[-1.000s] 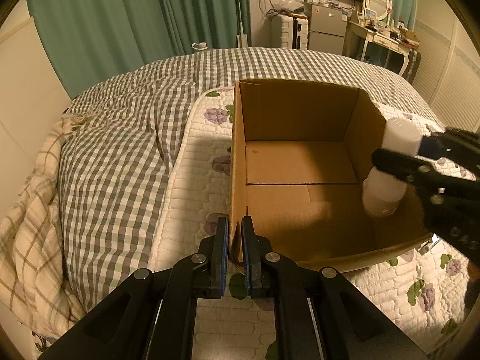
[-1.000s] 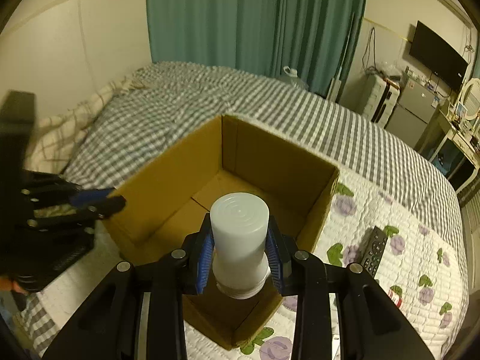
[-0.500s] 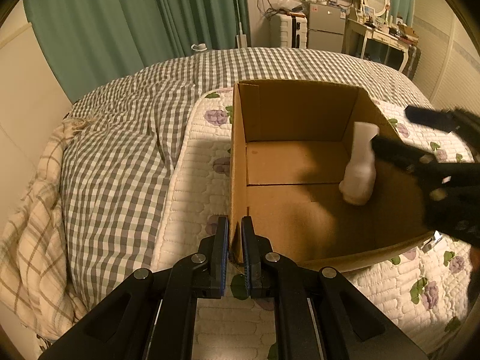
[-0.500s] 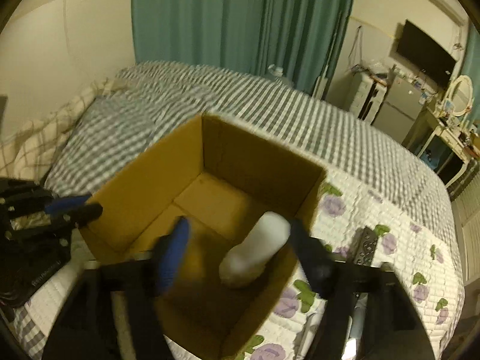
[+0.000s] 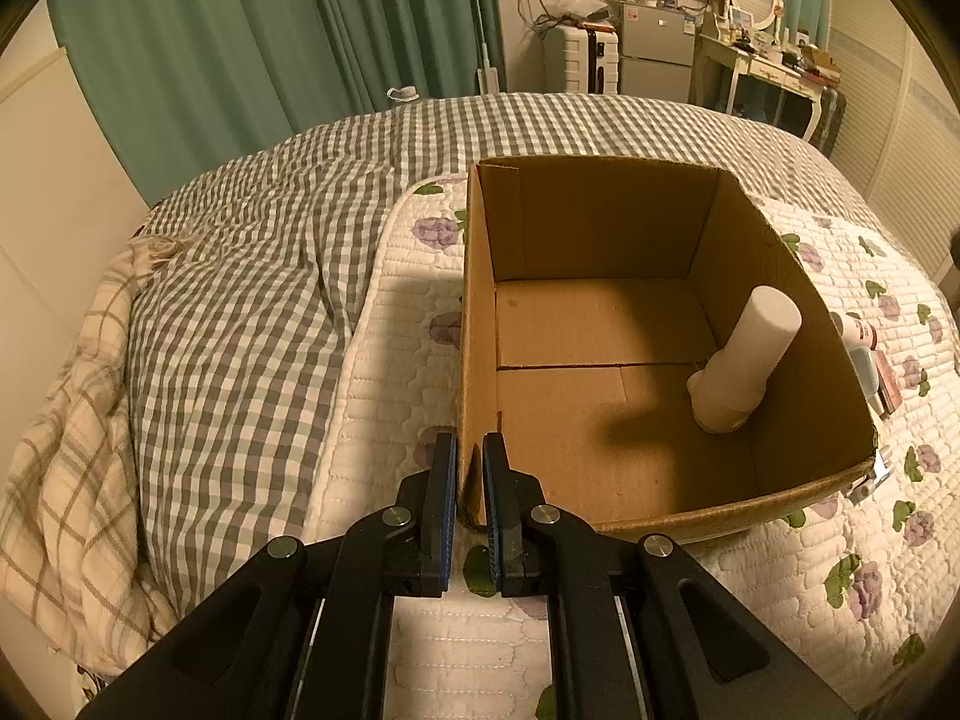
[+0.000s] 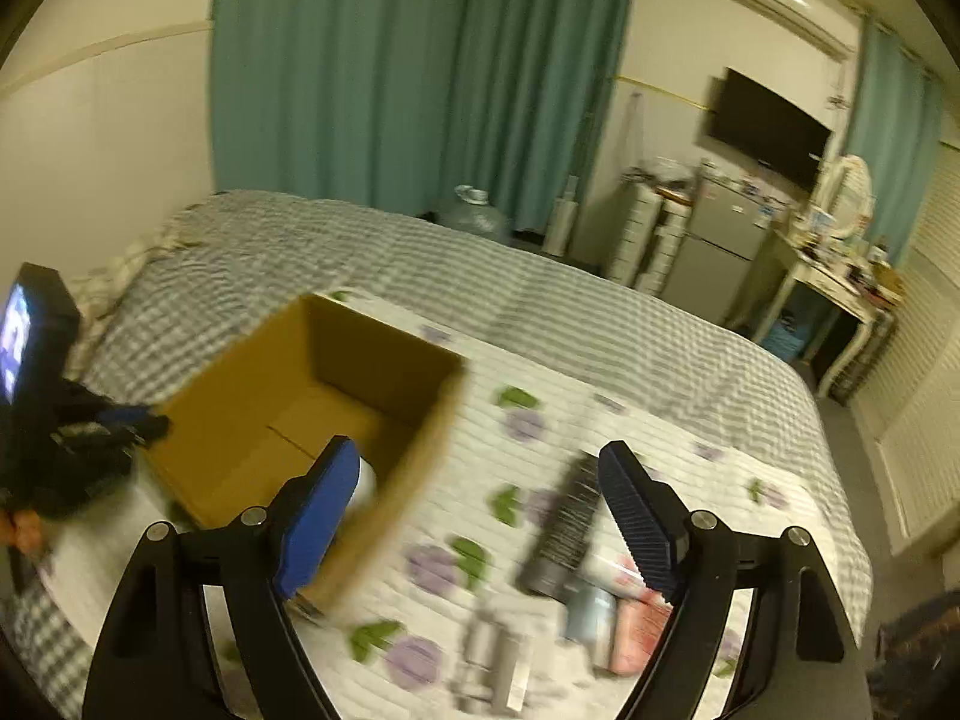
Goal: Organize rigid objects
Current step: 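Move the right tool to the white phone stand and grasp it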
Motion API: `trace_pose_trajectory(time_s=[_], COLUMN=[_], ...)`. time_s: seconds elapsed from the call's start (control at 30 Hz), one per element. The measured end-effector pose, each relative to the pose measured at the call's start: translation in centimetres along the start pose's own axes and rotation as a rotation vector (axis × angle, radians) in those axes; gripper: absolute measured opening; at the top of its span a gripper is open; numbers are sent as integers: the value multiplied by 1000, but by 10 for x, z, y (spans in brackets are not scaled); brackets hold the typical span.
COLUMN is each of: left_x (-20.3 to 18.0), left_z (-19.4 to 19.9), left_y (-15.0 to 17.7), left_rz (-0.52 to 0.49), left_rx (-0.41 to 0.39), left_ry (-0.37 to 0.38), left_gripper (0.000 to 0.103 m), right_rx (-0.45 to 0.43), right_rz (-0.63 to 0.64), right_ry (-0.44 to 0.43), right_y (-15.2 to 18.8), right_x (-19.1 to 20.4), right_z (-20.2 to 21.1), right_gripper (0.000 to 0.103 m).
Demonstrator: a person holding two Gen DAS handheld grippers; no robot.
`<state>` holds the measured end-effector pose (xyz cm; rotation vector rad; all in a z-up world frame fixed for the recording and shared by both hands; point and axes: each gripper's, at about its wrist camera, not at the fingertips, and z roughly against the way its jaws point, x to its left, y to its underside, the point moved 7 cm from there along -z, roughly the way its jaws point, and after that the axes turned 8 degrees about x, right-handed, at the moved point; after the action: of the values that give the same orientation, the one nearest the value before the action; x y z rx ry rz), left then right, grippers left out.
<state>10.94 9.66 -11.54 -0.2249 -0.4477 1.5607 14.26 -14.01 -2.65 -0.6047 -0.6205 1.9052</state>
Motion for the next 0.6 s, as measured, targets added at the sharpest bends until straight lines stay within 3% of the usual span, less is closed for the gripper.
trace_pose_trajectory(time_s=[0.23,0.43,0.6], left_x=[-2,-4,-4], left_z=[0,-1,-1], left_y=[0,1,0], left_rz=[3,0,4], left_rx=[2,7,11], left_ry=[-15,-37,-46], left_gripper=[9,9,9], right_rx=[103,225,261], right_rz=[-95,-163,-116], right_ry=[118,63,43], right_y=[65,125,136], right_x=[-63,-73,-55], right_z=[-24,-63,-79], right_gripper=[82,82,82])
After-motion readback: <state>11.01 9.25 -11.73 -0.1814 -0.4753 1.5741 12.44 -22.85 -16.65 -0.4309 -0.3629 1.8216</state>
